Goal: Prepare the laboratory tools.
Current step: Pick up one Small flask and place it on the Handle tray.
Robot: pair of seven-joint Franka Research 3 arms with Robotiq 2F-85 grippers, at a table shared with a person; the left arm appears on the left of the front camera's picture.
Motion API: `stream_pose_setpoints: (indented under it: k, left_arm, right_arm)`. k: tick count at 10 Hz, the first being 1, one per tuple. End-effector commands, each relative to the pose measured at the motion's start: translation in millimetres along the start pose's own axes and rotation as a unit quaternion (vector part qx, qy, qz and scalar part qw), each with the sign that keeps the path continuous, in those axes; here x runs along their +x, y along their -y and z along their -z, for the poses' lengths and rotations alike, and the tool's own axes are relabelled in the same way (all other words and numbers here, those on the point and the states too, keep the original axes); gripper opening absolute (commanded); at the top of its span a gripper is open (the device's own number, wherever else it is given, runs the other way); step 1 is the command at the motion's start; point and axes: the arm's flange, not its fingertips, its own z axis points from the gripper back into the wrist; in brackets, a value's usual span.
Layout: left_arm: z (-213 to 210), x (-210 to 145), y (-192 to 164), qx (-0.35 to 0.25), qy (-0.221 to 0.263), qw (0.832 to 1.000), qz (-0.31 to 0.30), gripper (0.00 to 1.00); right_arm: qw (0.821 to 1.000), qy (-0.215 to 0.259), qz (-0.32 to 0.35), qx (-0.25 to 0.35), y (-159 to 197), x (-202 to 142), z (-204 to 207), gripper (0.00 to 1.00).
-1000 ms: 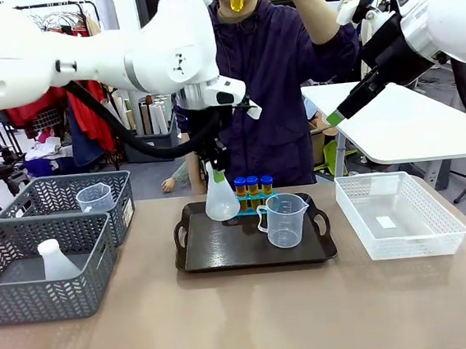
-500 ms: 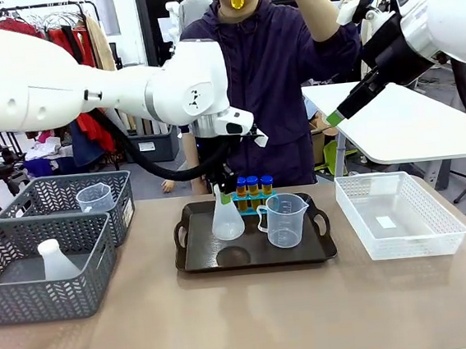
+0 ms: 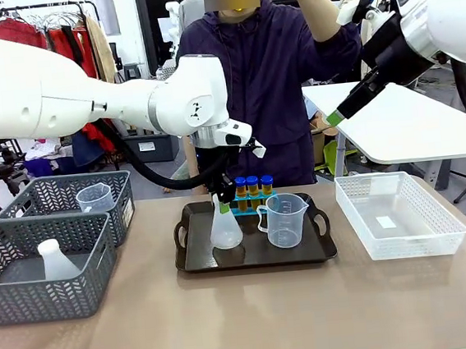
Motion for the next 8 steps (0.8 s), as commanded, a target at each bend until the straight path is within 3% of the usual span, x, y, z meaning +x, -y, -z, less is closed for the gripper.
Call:
stream_pose_setpoints:
  k: [1, 3, 4, 8]
  left_arm:
    - [5.7, -6.6, -0.3, -0.001, -0.003, 1.000, 0.006, 0.00]
    - [8.1, -6.4, -0.6, -0.005, -0.006, 1.000, 0.006, 0.00]
    - [8.5, -4.3, -0.8, -0.007, -0.007, 1.000, 0.005, 0.07]
    - [2.0, -8.1, -1.9, 0.003, -0.007, 1.000, -0.005, 0.84]
  right_arm:
    - [1.000, 0.004, 0.000, 0.007, 1.1, -0.1, -0.1, 1.00]
    - [1.000, 0.004, 0.000, 0.007, 1.1, -0.1, -0.1, 1.00]
    - [1.000, 0.004, 0.000, 0.007, 1.1, -0.1, -0.1, 1.00]
    - [1.000, 0.004, 0.000, 0.007, 1.1, -0.1, -0.1, 1.00]
